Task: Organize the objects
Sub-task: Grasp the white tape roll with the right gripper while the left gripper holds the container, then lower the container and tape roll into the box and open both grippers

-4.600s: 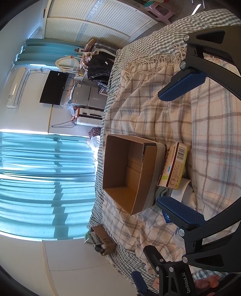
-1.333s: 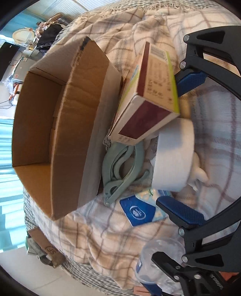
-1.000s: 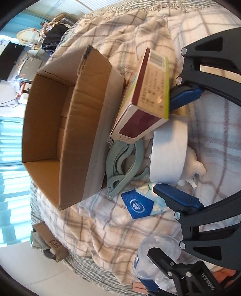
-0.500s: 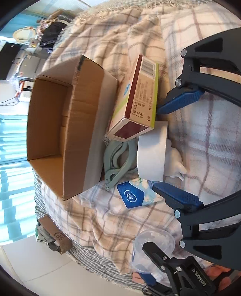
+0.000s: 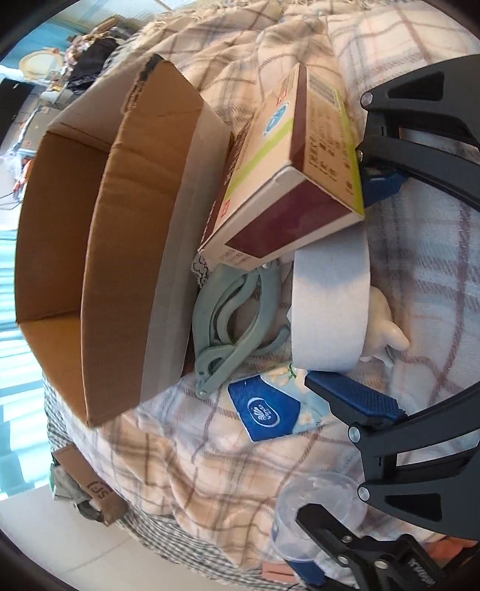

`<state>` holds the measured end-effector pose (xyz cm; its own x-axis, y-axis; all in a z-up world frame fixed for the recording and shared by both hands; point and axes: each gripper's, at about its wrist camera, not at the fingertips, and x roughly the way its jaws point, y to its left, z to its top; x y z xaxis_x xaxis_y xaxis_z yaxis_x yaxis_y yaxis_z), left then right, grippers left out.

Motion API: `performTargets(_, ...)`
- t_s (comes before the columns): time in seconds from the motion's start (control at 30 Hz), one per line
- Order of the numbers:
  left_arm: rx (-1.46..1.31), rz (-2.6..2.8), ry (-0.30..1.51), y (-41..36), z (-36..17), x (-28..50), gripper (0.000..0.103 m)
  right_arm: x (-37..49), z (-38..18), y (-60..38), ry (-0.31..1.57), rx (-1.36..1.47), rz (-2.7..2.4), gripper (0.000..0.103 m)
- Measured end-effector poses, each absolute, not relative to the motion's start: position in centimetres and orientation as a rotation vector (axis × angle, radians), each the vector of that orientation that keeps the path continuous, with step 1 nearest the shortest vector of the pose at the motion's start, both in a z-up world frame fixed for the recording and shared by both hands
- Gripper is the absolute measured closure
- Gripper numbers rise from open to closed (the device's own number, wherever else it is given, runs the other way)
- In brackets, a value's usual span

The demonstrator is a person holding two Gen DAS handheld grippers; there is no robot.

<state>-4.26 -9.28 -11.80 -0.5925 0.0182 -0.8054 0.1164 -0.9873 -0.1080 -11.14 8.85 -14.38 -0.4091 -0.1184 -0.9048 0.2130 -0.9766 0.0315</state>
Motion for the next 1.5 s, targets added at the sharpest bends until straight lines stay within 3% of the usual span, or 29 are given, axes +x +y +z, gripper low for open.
performTargets(0.37,1.338,-2.774,0.194,-8.3,-9.4,-3.4,0.013,-6.5,-6.6,10.4,-0.037,1.215,-2.553,0.022)
performTargets(0.73,1.203,-2.911,0.147,-4.7,-1.8,-6.3,0.013,-5.5,-0.2,13.4,-0.051,1.042,-2.622,0.022)
performTargets(1.13,1.13,-3.01,0.092,-0.6,2.4,-16.1,0.013,-14.3,5.6,17.1,-0.035,0.937,-2.7,0.022)
performTargets(1.5,1.208,-3.021,0.018,2.7,-2.1,-25.4,0.013,-25.8,2.6,18.1,0.018,1.026,-2.75,0.022)
